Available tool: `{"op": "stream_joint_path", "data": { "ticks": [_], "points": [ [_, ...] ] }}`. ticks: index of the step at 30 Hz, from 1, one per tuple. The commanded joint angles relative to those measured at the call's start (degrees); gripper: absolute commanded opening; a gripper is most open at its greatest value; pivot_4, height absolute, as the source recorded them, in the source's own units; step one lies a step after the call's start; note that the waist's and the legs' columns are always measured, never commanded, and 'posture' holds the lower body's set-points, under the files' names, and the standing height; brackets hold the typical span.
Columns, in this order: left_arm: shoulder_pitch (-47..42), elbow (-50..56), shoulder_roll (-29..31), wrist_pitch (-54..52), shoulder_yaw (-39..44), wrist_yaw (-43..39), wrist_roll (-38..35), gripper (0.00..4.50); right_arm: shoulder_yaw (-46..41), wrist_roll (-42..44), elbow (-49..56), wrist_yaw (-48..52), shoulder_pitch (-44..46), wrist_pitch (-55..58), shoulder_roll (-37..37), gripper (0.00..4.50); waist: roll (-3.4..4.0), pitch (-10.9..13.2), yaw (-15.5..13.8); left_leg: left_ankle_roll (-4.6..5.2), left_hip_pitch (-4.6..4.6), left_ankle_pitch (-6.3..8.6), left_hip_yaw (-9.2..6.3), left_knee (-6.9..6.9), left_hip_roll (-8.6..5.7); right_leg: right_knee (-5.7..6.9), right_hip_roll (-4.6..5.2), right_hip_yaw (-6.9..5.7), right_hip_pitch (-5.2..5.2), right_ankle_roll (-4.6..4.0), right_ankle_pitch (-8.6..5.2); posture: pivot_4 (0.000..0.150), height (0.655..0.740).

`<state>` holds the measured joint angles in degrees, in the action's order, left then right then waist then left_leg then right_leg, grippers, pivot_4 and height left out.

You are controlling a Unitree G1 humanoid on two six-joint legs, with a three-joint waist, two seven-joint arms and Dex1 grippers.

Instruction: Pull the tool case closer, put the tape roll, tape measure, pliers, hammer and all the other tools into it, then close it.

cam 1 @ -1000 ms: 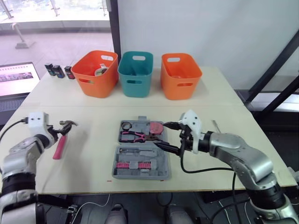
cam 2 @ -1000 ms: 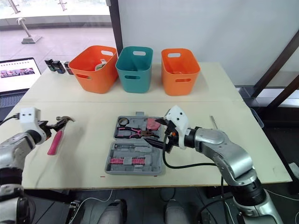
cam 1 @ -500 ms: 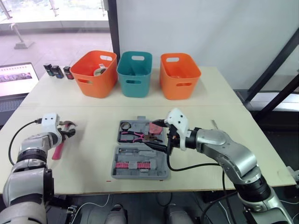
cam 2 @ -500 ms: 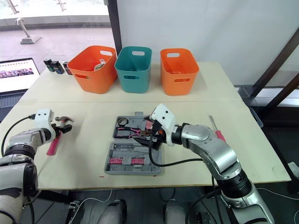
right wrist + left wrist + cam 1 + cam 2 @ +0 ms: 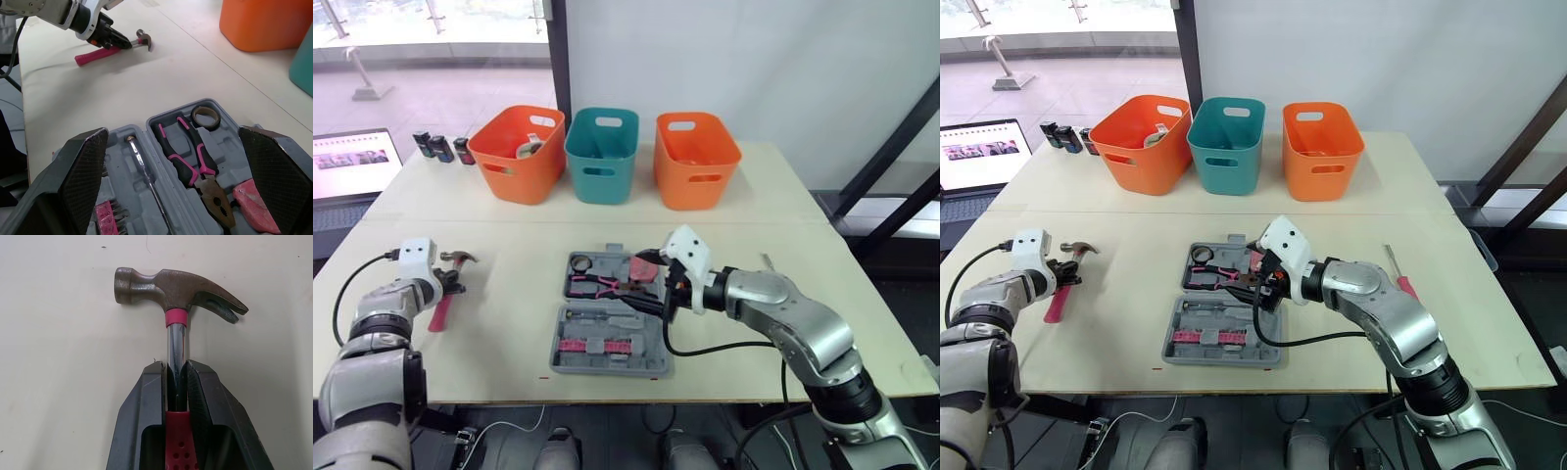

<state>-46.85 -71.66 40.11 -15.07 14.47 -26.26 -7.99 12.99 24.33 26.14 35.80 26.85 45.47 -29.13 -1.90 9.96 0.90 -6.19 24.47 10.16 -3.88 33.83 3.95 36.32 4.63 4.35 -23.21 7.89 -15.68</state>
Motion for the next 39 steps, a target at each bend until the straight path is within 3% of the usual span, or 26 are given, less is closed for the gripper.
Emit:
{"op": "stream_joint_path", "data": {
  "ticks": [1, 19, 23, 33, 39],
  "points": [
    [-0.7, -0.2, 0.4, 1.5, 0.9, 0.7, -0.1, 0.17, -0.6, -0.6, 1.3, -0.3, -0.1, -0.8, 0.2, 4.50, 0.00, 0.0, 0.0, 0.00, 0.00, 0.00, 0.00, 0.00, 0.00, 0.00, 0.00, 0.00, 0.00, 0.00, 0.00, 0.150, 0.7400],
    [0.2, 1.4, 0.5, 5.9, 1.3, -1.8, -0.5, 0.16, -0.7, -2.1, 1.2, -0.4, -0.9, -1.1, 0.6, 4.50, -0.01, 0.0, -0.1, -0.01, 0.01, -0.01, 0.00, 0.00, 0.00, 0.00, 0.00, -0.01, -0.01, 0.00, 0.00, 0.150, 0.7400],
    [0.6, 6.1, 2.2, 6.8, 0.0, -2.4, 0.5, 0.16, -1.5, -2.1, 1.8, -0.2, -1.4, -0.8, -0.1, 4.50, -0.02, 0.0, 0.0, -0.02, 0.01, -0.01, 0.00, -0.01, 0.00, 0.00, 0.00, -0.01, -0.01, 0.00, 0.00, 0.150, 0.7400],
    [17.2, 50.7, 5.4, -10.2, -2.7, -11.9, -2.9, 0.16, -6.1, -1.2, 5.4, -1.2, -6.5, 1.0, -3.0, 4.50, 0.02, 0.1, 0.0, -0.04, 0.05, -0.01, 0.00, -0.05, 0.01, -0.01, 0.01, 0.00, -0.02, -0.05, -0.03, 0.150, 0.7400],
    [22.7, 66.8, 5.1, -19.2, -5.1, -16.9, -6.9, 0.16, -9.3, -1.1, 6.8, -1.8, -10.0, 1.6, -4.8, 4.50, 0.00, 0.1, 0.0, -0.04, 0.05, -0.02, 0.00, 0.01, 0.01, -0.03, 0.02, 0.03, -0.01, -0.21, -0.11, 0.150, 0.7400]
  ]
}}
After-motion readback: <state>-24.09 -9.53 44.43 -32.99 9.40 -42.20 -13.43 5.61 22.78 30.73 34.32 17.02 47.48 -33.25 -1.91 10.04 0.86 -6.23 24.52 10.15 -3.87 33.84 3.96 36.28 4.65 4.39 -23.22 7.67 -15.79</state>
